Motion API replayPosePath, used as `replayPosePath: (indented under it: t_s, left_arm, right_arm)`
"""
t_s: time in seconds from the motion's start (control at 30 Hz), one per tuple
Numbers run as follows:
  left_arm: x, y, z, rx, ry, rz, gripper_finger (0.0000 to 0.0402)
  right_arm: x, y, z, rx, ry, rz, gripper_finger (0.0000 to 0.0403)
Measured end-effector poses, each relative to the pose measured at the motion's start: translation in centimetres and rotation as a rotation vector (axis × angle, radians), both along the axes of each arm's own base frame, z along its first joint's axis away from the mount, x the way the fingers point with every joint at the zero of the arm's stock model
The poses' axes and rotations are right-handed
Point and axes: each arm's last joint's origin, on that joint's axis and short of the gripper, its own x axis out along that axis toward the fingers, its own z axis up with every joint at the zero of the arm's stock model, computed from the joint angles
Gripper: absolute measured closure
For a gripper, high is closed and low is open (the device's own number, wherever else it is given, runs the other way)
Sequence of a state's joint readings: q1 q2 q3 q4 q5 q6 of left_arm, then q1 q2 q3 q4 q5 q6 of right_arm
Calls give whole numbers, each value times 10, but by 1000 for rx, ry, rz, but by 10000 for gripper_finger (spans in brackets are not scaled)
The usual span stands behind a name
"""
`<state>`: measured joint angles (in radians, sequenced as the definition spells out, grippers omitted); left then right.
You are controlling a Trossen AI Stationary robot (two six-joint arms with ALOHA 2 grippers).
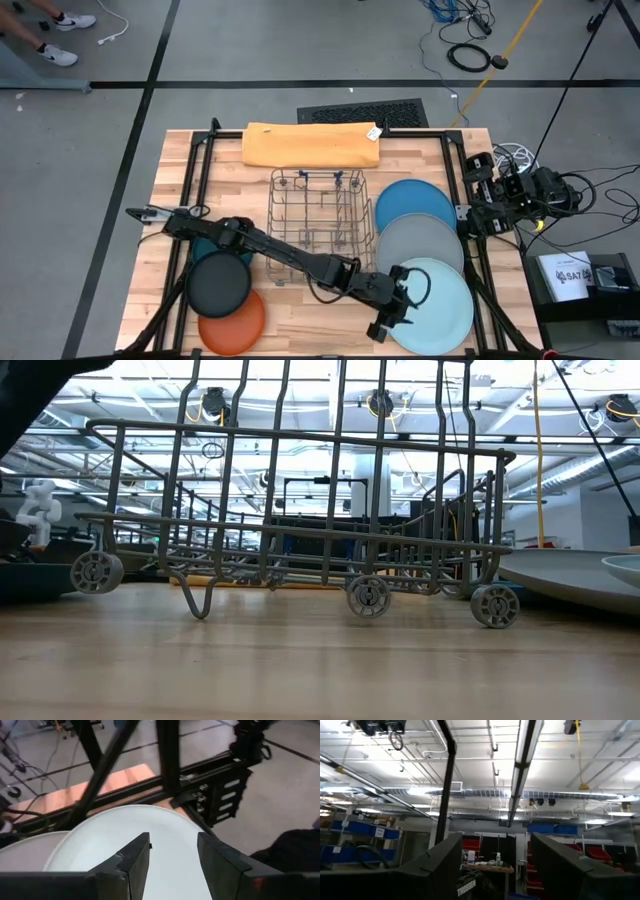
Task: Sort dishes
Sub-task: Adjust the dish rack to the center
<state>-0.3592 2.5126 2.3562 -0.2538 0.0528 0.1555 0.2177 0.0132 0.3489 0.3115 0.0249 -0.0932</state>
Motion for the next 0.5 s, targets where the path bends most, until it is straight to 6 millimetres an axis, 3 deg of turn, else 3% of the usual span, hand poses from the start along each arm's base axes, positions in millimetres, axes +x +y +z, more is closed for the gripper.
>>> replayPosePath:
  t_s: [0.17, 0.33, 0.5]
  left_arm:
    - [-3, -3, 2, 117, -24, 16, 236]
    - [-11, -6, 27, 153, -96, 49, 236]
    - [-14, 1, 13, 174, 36, 64, 236]
  right_arm:
    - [10, 2, -9, 13, 132, 21, 174]
    - [29, 5, -15, 45, 255, -2, 174]
    - [44, 8, -18, 35, 315, -9, 174]
